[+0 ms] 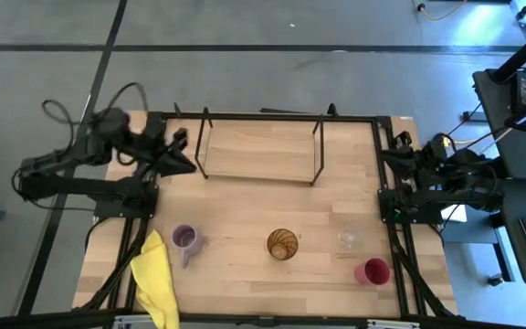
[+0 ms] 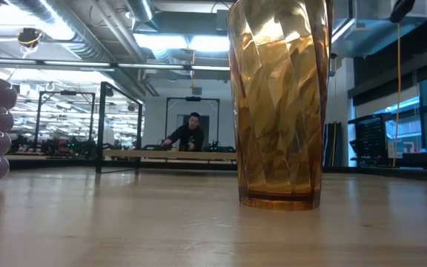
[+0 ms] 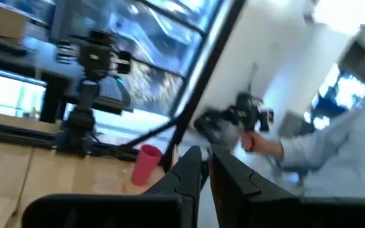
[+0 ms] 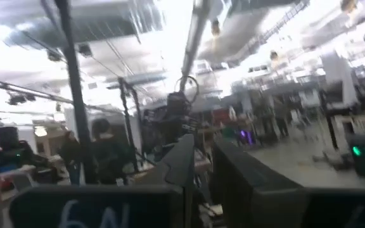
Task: Stack small to large cups/mugs on shelf
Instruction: Put the brown cup on the shelf
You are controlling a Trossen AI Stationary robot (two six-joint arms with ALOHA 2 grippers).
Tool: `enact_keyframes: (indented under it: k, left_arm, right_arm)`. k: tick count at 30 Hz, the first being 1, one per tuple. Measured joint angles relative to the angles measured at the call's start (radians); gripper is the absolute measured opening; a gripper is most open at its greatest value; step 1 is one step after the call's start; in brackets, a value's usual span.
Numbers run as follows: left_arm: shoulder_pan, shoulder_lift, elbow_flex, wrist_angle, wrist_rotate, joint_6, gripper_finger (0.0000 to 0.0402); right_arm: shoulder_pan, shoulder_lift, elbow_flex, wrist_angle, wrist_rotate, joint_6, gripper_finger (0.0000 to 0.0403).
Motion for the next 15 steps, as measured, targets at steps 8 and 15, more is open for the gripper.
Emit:
enact_keyframes:
  k: [8, 15]
  left_arm:
    - [-0.039, 0.193, 0.187, -0.257, -0.171, 0.038, 0.0028]
    - [-0.099, 0.298, 0.188, -0.009, -0.152, -0.120, 0.0027]
  right_arm:
    - [0.000, -0.015, -0.208, 0.290, -0.168, 0.116, 0.0059]
    - [0.000, -0.015, -0.350, 0.586, -0.150, 0.173, 0.0059]
